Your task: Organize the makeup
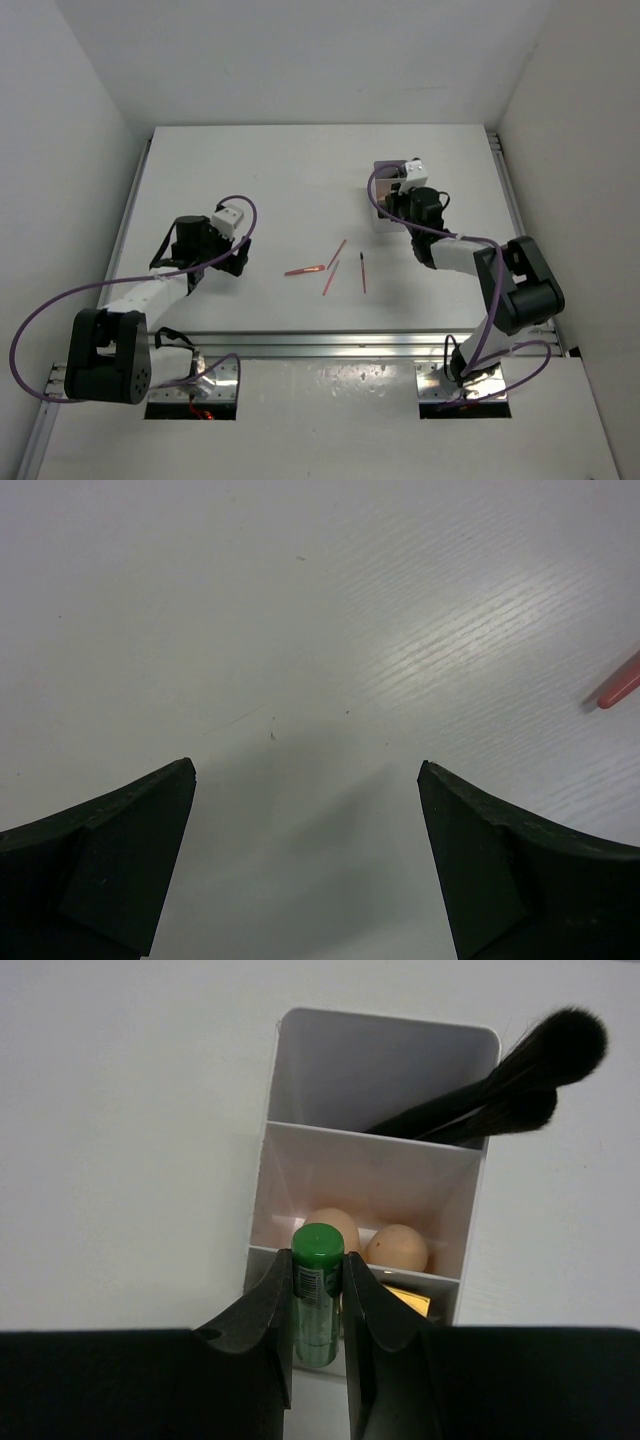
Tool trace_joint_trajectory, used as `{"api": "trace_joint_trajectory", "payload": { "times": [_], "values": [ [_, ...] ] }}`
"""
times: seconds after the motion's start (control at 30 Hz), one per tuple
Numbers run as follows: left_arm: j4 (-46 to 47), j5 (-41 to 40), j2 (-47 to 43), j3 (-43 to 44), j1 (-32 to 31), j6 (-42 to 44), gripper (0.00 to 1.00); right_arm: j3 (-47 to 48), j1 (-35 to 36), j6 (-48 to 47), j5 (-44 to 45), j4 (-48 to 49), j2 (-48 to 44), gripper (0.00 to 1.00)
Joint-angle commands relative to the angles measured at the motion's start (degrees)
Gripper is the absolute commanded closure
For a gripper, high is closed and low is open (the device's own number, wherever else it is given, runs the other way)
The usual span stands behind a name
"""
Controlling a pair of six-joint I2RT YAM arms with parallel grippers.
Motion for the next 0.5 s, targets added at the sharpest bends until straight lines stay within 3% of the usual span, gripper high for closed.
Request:
{"api": "trace_joint_trajectory", "payload": {
  "times": [0.0,0.2,0.37,0.47],
  "values": [
    [0.3,0.2,0.3,2.4,-0.3,0.5,0.0,-0.2,-0.4,-0.6,-0.3,5.2,1.2,1.0],
    [-0.2,0.2,0.3,3.0,-0.3,1.0,0.0,-1.9,-0.5,-1.4,-1.6,10.1,3.7,1.0],
    [-0.7,0.2,0.3,3.0,-0.3,1.0,0.0,-5.4,-0.5,-1.2,-2.0,22.4,5.5,1.0],
    [-0.7,0.2,0.3,3.0,-0.3,1.5,0.0,-7.6,-0.7,-1.0,-2.4,24.5,5.6,1.0]
  ]
}}
